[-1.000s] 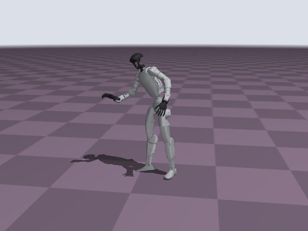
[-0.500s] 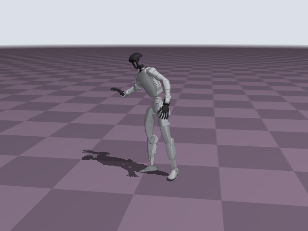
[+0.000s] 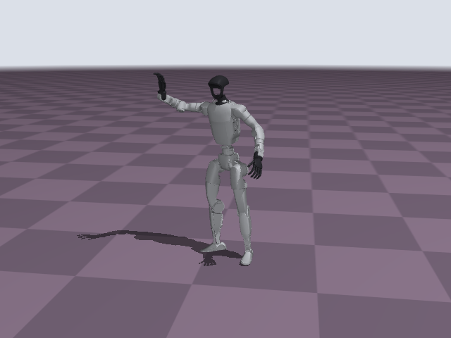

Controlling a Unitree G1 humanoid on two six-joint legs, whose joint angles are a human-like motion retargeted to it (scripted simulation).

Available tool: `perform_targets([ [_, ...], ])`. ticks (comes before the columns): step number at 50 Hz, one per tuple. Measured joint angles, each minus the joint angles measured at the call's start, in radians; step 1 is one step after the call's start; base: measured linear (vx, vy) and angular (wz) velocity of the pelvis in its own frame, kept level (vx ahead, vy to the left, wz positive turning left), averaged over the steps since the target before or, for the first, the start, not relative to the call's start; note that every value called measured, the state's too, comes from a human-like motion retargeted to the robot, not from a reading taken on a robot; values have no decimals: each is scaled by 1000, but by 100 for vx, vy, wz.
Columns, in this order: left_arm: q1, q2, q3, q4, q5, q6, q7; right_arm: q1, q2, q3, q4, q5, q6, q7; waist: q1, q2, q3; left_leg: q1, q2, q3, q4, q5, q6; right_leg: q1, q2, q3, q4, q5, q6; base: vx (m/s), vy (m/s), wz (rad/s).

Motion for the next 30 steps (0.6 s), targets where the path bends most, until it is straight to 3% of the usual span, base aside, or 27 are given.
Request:
perform_targets([
  [8, 60, -39, 64, 134, 15, 21, 11, -220, 49, 56, 169, 16, 58, -25, 4, -75, 1, 16, -17, 6, -5, -29, -7, 16, -14, 4, -11, 6, 0, 1, 11, -3],
  [15, 50, -110, 59, 199, 72, 55, -52, 125, 264, -11, -105, -132, -35, 124, 41, -101, 32, 47, -17, 47, -14, -55, -7, 11, -3, 48, -4, 12, 0, -3, 8, -30],
  [22, -7, -105, -18, 145, 122, 48, -90, 261, 481, 171, -272, -330, -147, 320, 129, -104, 56, 52, -18, 67, 10, -75, 7, 0, -11, 71, 16, 35, 0, -2, 7, -14],
  [25, -22, -100, -29, 90, 113, 39, -91, 238, 478, 222, -307, -348, -157, 322, 143, -95, 52, 50, -24, 54, 27, -84, 10, 8, -27, 58, 23, 48, 0, 2, 11, 24],
  [30, -22, -80, -10, 27, 28, 22, -54, 152, 318, 210, -293, -258, -117, 265, 122, -94, 22, 53, -44, 8, 42, -100, 16, 36, -69, 15, 44, 59, 0, 6, 14, 46],
])
